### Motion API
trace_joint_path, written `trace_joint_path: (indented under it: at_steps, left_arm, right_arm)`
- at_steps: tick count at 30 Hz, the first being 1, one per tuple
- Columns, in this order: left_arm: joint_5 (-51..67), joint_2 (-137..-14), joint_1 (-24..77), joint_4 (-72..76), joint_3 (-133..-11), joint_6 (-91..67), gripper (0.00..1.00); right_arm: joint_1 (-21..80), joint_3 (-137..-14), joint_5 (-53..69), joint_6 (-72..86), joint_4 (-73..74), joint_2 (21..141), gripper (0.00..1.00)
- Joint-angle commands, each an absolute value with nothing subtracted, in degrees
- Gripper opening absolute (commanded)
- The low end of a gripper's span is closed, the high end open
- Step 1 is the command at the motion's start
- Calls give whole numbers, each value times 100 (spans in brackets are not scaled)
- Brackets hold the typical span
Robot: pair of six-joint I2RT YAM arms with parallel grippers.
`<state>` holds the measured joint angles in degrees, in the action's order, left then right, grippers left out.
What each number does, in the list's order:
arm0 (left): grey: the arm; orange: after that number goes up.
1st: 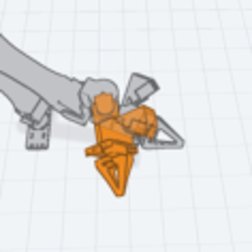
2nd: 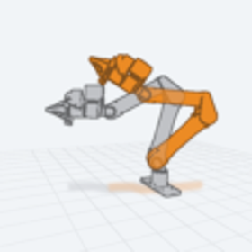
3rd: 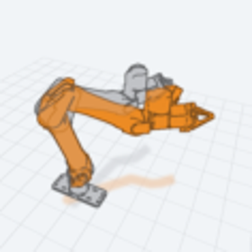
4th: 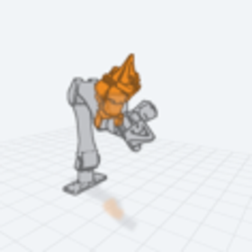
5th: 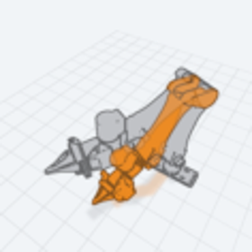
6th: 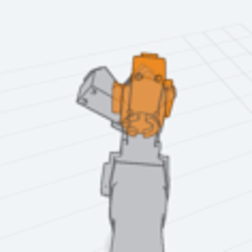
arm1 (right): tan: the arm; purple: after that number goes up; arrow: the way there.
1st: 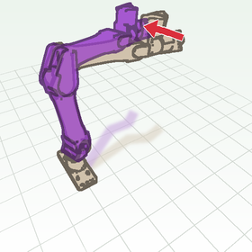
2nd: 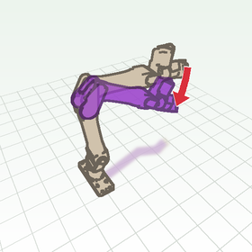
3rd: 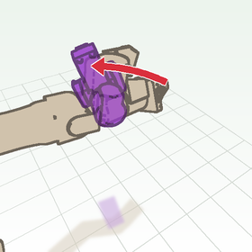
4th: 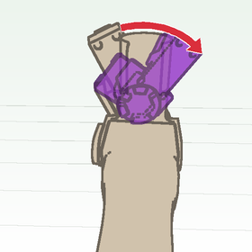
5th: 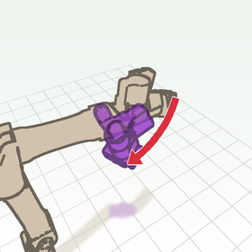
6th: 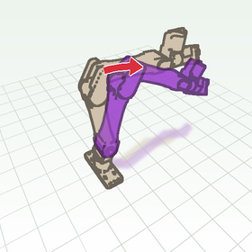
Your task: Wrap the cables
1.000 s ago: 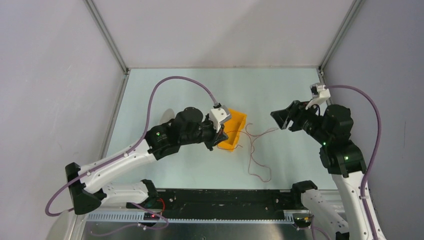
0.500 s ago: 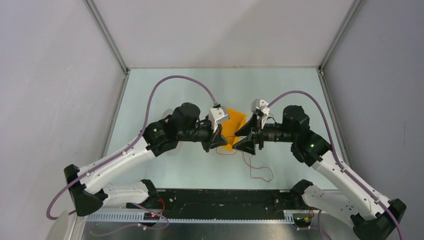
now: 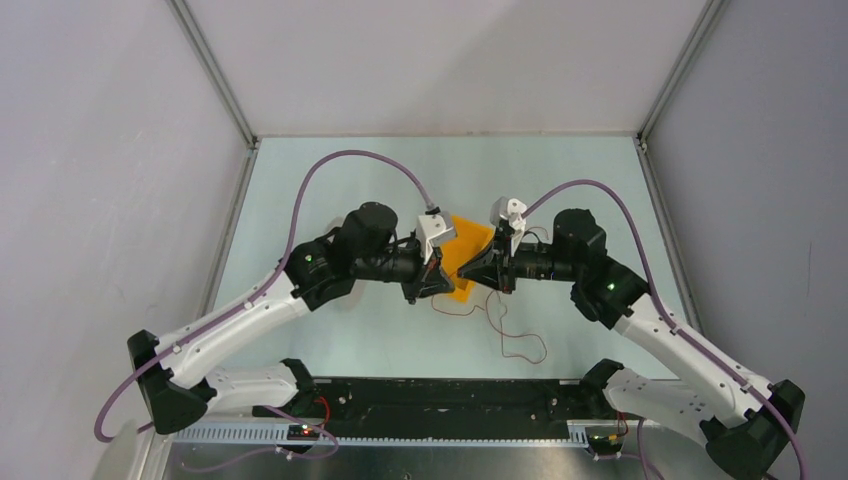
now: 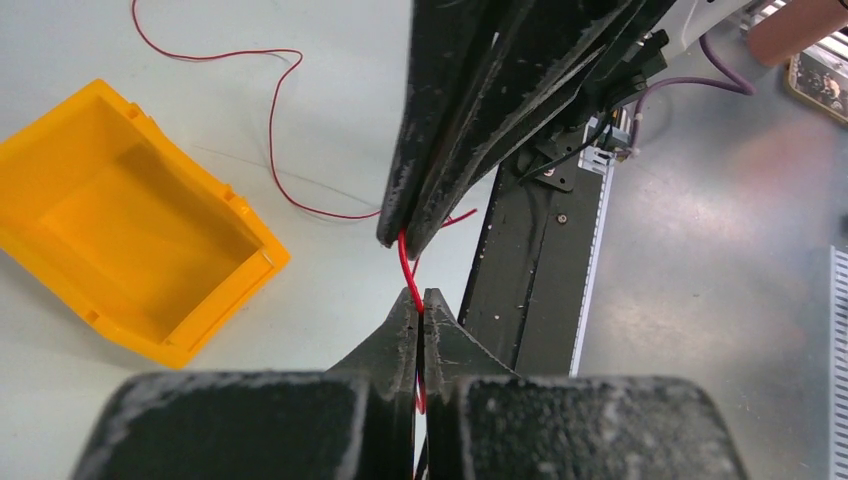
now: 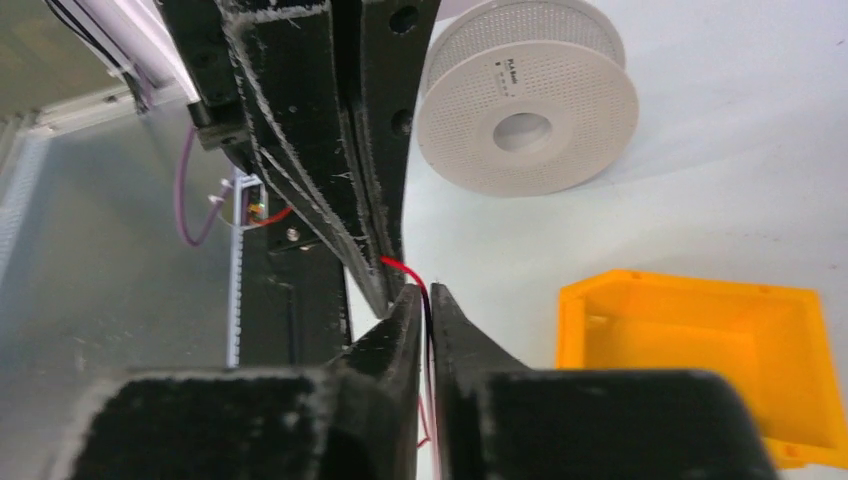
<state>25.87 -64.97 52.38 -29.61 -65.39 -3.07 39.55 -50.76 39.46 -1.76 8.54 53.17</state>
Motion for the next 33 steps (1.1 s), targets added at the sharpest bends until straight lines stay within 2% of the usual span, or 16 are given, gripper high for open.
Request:
trace_joint_path:
  at_steps: [1,3,5,9,18,24,31,33]
  left_arm:
    - [2705,-6305,5132,-2890,-6727,-372,3]
    - [2727,-6254,5014,-2896,-6689,-396,14]
    - [2810,-6135,4829,-2892,-6627,-426,20]
    - [2772,-5896,4571,-2803,-6520,-423,27]
    - [2860,-5582,4557,-1914,-6111,-488,27]
    - [2901,-5354,4561,-1152,-5779,-535,27]
    - [2952,-4998,4547,442,-4914,-753,29]
    - [2957,-4982,4547,539,-4834,-790,25]
  right_arm:
    - [3972,-5150,3857,2,310,5216,2]
    - [3878,-5150,3934,345,9,5079,0]
    - [3789,-5150,3934,745,-316,4909,0]
    - [3831,-5139,3712,1226,-734,4610,0]
    - [3837,-4878,2919,1694,-1168,4150,0]
    - [3780,-4859,2973,2008,-1279,4251,0]
    - [3788,-4772,3084,2347,-1639,4281,0]
    - [3785,-4746,3070,2373,-1679,4251,0]
